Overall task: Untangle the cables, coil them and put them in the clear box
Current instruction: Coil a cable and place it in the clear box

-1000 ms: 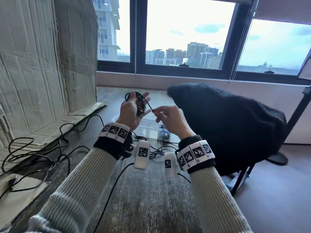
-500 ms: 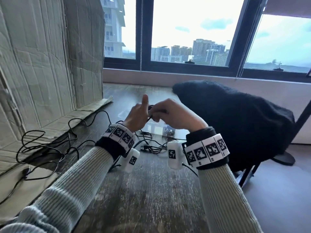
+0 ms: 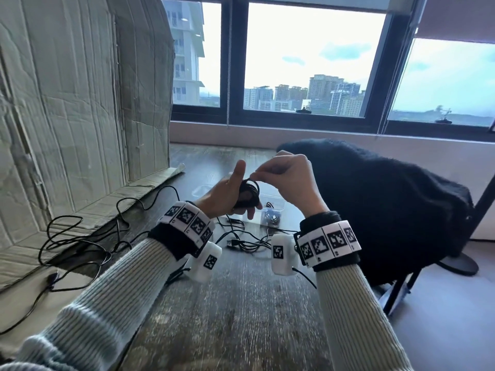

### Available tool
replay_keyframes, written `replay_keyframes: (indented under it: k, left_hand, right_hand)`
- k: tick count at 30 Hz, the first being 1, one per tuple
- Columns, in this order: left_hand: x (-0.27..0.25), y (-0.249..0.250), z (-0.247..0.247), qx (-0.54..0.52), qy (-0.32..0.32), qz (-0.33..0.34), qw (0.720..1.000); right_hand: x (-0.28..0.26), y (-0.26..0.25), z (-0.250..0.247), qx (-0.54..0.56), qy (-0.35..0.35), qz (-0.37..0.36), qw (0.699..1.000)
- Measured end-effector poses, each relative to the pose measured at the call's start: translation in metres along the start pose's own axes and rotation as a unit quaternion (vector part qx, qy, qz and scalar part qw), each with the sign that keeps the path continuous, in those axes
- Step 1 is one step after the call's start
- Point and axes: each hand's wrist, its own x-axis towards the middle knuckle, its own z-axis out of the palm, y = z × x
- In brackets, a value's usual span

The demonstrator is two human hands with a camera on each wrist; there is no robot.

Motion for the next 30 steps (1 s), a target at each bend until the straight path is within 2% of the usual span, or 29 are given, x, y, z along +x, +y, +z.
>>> replay_keyframes:
  k: [3,6,8,10,13,17,20,22,25,30]
  left_hand:
    - [-0.006,0.005,0.003,0.007,-0.016,-0.018,1.000]
    - [-0.010,0.010,0.006,0.007,-0.044,-0.049,0.998]
    - [-0.013,0.014,0.005,-0.015,-0.049,-0.042,0.998]
    - [-0.013,0.017,0.002,-0.056,-0.021,-0.016,0.998]
    - [-0.010,0.018,-0.004,-0.050,0.070,0.002,0.996]
    - [-0.001,0.016,-0.010,-0.089,0.147,-0.014,0.985]
    - [0.008,0.015,-0.012,-0.150,0.196,-0.058,0.967]
    - [0.011,0.015,-0.014,-0.191,0.209,-0.095,0.954]
    - [0.010,0.019,-0.012,-0.223,0.194,-0.138,0.945]
    - [0.010,0.021,-0.008,-0.267,0.198,-0.155,0.930]
  right_hand:
    - [0.000,-0.002,-0.006,0.036,-0.022,-0.005,0.999]
    - [0.000,-0.005,-0.007,0.081,-0.013,-0.032,0.996]
    - [0.000,-0.001,-0.004,0.100,-0.001,-0.008,0.995]
    - [-0.001,0.006,-0.001,0.105,-0.001,0.016,0.994]
    - [-0.002,0.012,0.001,0.108,-0.036,0.039,0.993]
    - [-0.003,0.008,0.002,0.101,-0.076,0.062,0.990]
    - [-0.003,0.000,0.005,0.150,-0.079,0.091,0.981]
    - [-0.006,-0.001,0.004,0.184,-0.087,0.091,0.975]
    - [-0.008,0.004,-0.001,0.217,-0.119,0.077,0.966]
    - [-0.011,0.006,-0.010,0.269,-0.157,0.070,0.948]
